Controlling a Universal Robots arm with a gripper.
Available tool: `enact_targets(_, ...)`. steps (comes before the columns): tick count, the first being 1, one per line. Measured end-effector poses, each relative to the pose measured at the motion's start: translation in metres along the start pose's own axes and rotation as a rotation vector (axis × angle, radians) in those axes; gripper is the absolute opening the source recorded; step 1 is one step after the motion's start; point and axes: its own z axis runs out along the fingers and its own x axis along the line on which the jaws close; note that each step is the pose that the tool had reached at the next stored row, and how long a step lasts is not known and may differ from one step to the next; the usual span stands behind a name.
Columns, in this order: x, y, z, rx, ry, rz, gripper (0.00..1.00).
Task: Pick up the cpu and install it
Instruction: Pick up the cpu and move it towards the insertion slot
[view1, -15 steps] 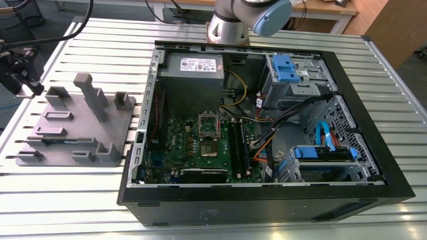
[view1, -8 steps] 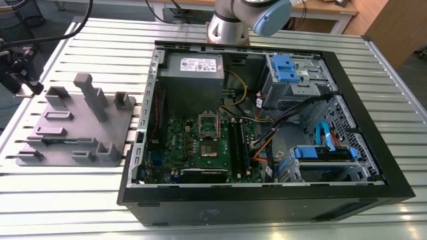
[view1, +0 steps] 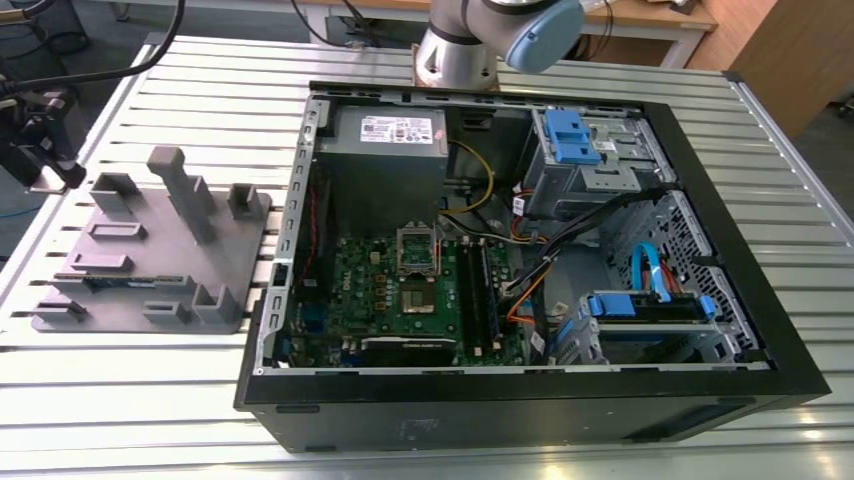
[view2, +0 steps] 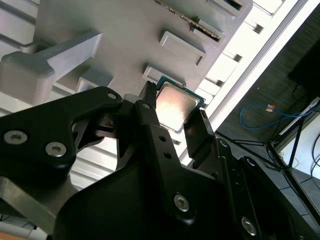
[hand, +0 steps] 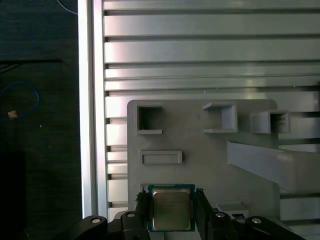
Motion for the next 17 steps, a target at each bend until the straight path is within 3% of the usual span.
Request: enact_targets(17,-0.0002,0.0004,-0.007,-0.0001,-0.0001,0.0,0.47)
